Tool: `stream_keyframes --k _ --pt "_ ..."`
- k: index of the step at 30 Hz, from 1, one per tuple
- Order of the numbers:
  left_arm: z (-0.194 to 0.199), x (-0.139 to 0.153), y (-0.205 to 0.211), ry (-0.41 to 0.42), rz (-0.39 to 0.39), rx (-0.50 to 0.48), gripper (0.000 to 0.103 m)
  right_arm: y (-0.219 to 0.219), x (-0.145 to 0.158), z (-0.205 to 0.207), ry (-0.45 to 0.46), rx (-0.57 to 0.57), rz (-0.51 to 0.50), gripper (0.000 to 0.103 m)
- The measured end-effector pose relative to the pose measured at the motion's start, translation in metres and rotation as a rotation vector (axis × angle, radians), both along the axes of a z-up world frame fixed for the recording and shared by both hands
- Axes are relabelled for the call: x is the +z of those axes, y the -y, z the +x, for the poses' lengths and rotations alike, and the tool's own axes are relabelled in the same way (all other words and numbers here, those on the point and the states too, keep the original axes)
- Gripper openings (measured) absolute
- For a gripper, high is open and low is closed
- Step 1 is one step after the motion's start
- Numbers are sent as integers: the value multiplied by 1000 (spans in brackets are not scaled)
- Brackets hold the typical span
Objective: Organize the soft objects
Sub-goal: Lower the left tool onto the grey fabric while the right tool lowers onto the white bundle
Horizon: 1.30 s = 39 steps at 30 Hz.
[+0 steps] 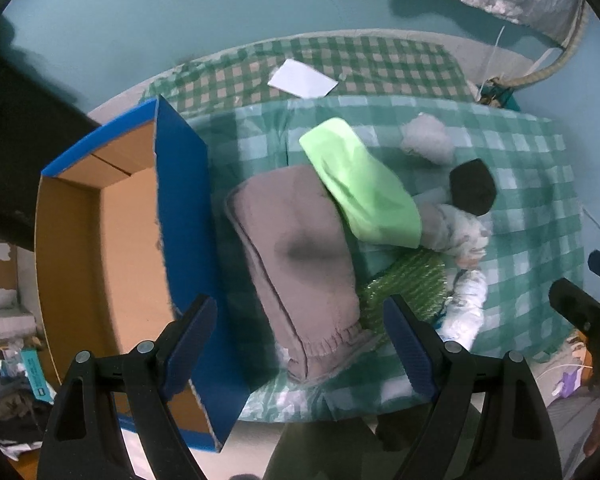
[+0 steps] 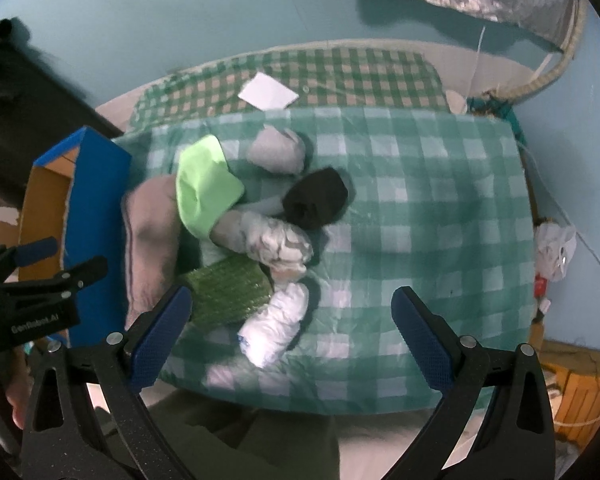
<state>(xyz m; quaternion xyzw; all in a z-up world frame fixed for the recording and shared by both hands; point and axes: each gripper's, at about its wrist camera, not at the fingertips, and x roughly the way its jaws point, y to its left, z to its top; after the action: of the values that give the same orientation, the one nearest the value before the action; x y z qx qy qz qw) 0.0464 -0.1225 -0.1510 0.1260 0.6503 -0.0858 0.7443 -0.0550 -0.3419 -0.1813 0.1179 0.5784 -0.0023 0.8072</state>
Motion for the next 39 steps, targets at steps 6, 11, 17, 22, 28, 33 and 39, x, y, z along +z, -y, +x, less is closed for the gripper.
stream_keyframes --k 6,11,17,22,28,33,39 --pt "6 -29 4 -38 15 27 86 5 -29 3 -44 -6 3 99" --pt "12 -44 9 -49 26 37 86 4 -50 4 -91 -8 4 99" --pt "17 -66 13 -80 39 62 86 -5 -80 5 -148 3 6 99" --pt "17 -75 14 -86 58 67 86 -13 -100 6 -179 14 8 99" --pt "18 -83 10 -102 79 96 86 -23 -120 8 -209 27 -1 96" --pt "17 -89 0 -119 81 115 86 -26 -132 7 -231 33 18 85" --pt "15 -94 -11 -148 68 112 86 -33 -144 10 -249 76 27 49"
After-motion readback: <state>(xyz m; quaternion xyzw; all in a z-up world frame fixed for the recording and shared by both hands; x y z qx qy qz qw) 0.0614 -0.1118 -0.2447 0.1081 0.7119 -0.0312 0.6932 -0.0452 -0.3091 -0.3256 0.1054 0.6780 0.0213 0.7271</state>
